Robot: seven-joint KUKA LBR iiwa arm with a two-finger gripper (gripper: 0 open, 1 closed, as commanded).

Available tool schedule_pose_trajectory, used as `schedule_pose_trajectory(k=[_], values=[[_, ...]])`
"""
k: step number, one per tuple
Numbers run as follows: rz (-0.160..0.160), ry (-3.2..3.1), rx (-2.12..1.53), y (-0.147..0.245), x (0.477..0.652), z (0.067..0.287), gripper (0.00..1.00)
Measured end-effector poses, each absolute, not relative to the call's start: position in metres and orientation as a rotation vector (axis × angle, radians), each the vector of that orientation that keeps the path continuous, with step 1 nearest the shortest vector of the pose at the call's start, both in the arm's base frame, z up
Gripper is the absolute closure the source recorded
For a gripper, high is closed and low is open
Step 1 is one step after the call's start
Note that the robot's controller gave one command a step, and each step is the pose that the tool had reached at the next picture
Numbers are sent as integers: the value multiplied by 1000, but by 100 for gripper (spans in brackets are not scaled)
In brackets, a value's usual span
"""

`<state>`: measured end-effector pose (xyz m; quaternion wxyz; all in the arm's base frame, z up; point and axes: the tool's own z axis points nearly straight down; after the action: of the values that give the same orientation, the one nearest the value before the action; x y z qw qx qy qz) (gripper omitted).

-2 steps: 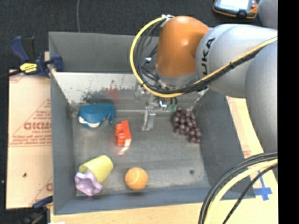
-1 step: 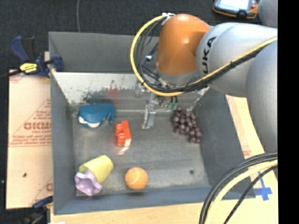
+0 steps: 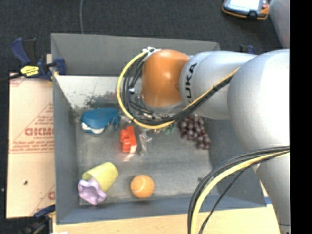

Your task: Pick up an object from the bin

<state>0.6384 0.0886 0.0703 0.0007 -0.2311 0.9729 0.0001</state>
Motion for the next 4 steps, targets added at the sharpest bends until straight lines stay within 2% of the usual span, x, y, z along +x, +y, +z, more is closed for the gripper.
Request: schedule_pose_trajectory(k=[1,2,3,4], values=[[3,3059,-669,90,646,111,0],[1,2880,-1249,106,617,100,0],[-5,2733,-1512,122,633,73,0],[-8,2487,-1889,127,628,73,100]])
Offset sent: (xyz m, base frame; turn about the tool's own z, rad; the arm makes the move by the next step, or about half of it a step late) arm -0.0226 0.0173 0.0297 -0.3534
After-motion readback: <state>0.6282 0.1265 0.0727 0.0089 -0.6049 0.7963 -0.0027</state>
